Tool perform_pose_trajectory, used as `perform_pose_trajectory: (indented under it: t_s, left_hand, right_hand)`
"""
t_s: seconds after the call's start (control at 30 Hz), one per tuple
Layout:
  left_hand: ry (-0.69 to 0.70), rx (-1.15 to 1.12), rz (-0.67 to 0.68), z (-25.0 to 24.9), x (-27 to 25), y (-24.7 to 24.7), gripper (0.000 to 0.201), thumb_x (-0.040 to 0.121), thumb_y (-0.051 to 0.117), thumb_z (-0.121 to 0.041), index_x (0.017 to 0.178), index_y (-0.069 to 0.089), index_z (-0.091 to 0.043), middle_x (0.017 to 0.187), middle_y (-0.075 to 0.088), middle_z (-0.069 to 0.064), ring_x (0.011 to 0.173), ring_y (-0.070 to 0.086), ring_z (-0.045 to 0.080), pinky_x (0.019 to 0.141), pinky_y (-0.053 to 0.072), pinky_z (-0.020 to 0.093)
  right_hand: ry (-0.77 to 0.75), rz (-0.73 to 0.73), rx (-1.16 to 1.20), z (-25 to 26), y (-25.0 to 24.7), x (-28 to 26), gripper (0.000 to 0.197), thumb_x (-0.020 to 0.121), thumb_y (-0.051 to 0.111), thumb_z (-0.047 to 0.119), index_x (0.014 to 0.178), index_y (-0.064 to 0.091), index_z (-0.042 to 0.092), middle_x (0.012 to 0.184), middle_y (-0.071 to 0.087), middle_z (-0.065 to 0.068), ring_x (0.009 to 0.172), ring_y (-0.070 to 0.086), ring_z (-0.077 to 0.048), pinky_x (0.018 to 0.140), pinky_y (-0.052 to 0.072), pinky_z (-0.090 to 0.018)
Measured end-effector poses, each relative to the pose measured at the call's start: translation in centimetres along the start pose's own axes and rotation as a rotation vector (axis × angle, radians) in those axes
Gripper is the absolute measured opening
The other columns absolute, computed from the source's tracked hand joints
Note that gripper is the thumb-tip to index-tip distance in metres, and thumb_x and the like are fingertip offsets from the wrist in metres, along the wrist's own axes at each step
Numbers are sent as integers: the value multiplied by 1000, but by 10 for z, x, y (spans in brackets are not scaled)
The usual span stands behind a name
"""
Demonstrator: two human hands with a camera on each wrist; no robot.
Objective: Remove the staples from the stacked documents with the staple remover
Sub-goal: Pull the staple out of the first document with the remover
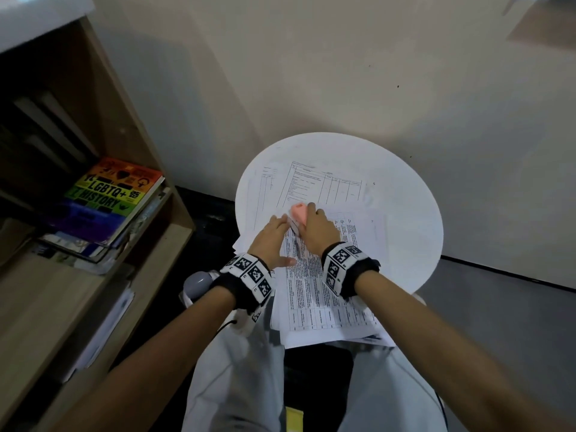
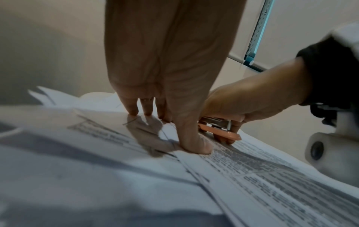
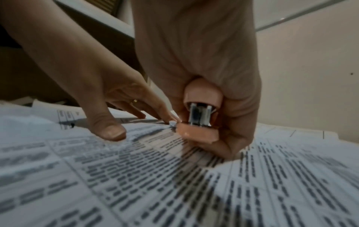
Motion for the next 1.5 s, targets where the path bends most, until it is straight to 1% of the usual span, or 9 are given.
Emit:
perform_pose_trajectory:
  t_s: [0.27, 0.4, 0.63, 0.77, 0.9, 1.07, 1.23, 1.37, 1.5]
  left_hand:
    - [-5, 22, -17, 3, 4, 3, 98, 76, 75, -32, 149, 17, -5, 160, 5, 5, 148, 3, 21, 121, 9, 30]
    - [0, 15, -14, 5, 5, 4, 96, 76, 76, -33, 149, 19, -5, 160, 6, 5, 148, 3, 21, 121, 10, 31]
    - [39, 1, -9, 10, 5, 6, 96, 76, 75, -36, 149, 20, -6, 160, 8, 5, 148, 4, 24, 119, 9, 32]
    - [50, -1, -1, 11, 5, 6, 95, 76, 75, -35, 149, 21, -7, 160, 9, 4, 148, 4, 24, 119, 10, 33]
    - [48, 35, 1, 9, 7, 6, 95, 76, 75, -34, 149, 21, -6, 160, 7, 5, 148, 3, 25, 121, 10, 34]
    - [52, 45, 7, 8, 6, 5, 95, 77, 75, -34, 149, 20, -6, 159, 8, 6, 148, 3, 26, 120, 8, 33]
    - [49, 34, 6, 8, 5, 4, 94, 76, 75, -34, 148, 22, -6, 159, 10, 6, 148, 4, 26, 121, 9, 34]
    - [50, 47, 1, 7, 5, 3, 93, 76, 75, -34, 148, 22, -6, 159, 11, 6, 148, 5, 26, 120, 9, 33]
    - [48, 48, 0, 7, 6, 3, 94, 75, 76, -34, 148, 23, -7, 159, 12, 7, 148, 7, 26, 119, 10, 33]
  right_hand:
    - [69, -17, 69, -8, 7, -1, 42, 101, 40, 30, 133, 32, 3, 124, 51, -19, 102, 59, -37, 77, 48, -43]
    - [101, -35, 74, -9, 7, -2, 46, 101, 37, 35, 133, 32, 2, 123, 51, -19, 101, 60, -37, 74, 47, -41]
    - [70, -42, 28, -7, 5, 6, 42, 100, 42, 29, 132, 33, 3, 124, 51, -17, 100, 60, -35, 69, 43, -38]
    - [35, -70, 11, -1, 6, 9, 44, 98, 48, 28, 133, 33, 5, 124, 49, -16, 98, 61, -35, 69, 46, -39]
    - [18, -110, -37, -1, 7, 9, 43, 98, 48, 28, 133, 35, 6, 125, 48, -14, 96, 62, -35, 68, 46, -40]
    - [90, -72, -6, 7, 3, 11, 46, 100, 39, 34, 131, 34, 0, 126, 51, -19, 107, 59, -38, 77, 45, -42]
    - [47, -124, -62, 10, 5, 15, 41, 99, 47, 26, 131, 35, 4, 124, 51, -16, 101, 62, -36, 70, 45, -39]
    - [124, -64, 73, 6, 0, 16, 47, 99, 42, 35, 133, 33, 2, 124, 55, -19, 107, 58, -37, 77, 43, -39]
    - [195, -35, 167, 5, -2, 19, 49, 99, 44, 33, 135, 31, 3, 126, 55, -20, 111, 57, -37, 79, 43, -37]
Point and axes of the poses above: each hand's wrist, its own x-axis towards the middle knuckle, its own y-axis out of the palm, z = x × y, the point moved 3 cm from there along x, towards the middle knuckle
